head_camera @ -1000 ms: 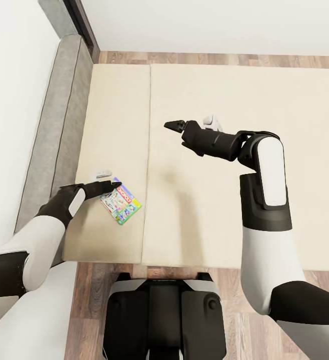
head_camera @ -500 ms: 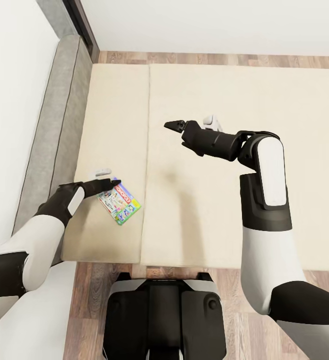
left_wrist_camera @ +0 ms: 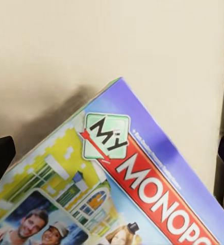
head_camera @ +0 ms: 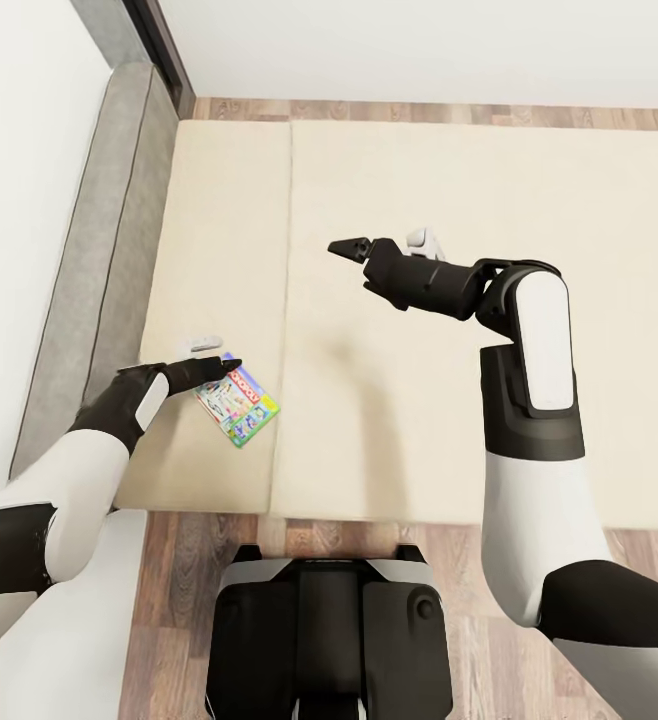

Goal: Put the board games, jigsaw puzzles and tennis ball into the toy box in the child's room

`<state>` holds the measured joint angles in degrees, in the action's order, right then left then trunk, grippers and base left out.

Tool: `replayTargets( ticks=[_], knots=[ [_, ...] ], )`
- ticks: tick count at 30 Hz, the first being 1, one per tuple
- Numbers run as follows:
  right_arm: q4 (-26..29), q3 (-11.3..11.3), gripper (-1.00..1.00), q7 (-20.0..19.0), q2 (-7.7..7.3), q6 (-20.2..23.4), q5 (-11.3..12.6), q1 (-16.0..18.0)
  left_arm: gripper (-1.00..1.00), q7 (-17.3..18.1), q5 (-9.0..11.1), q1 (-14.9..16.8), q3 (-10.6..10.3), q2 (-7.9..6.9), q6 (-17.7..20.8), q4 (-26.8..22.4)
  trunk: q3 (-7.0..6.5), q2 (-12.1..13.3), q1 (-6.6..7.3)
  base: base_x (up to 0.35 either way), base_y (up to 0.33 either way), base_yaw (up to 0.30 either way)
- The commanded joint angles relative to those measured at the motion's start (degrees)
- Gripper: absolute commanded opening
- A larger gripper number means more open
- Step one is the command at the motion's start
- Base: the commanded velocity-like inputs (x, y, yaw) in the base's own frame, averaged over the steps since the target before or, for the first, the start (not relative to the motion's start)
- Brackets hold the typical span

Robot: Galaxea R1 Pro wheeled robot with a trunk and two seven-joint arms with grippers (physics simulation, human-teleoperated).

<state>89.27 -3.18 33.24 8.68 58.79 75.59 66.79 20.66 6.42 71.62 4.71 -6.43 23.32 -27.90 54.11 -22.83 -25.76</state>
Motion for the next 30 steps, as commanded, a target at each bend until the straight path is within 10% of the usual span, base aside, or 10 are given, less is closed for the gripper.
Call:
replayTargets(
  ticks=[1,30],
  knots=[
    [0.03,0.02,1.0,0.6,0.02,0.1,0.52,0.05,1.0,0.08,0.58,0.01,0.18,0.01,0.56,-0.04,0.06,-0.09,-0.02,-0.126,-0.112,0.0],
    [0.03,0.02,1.0,0.6,0.02,0.1,0.52,0.1,1.0,0.08,0.6,0.01,0.13,0.1,1.4,-2.33,0.06,-0.09,-0.02,0.024,-0.029,0.0]
  ],
)
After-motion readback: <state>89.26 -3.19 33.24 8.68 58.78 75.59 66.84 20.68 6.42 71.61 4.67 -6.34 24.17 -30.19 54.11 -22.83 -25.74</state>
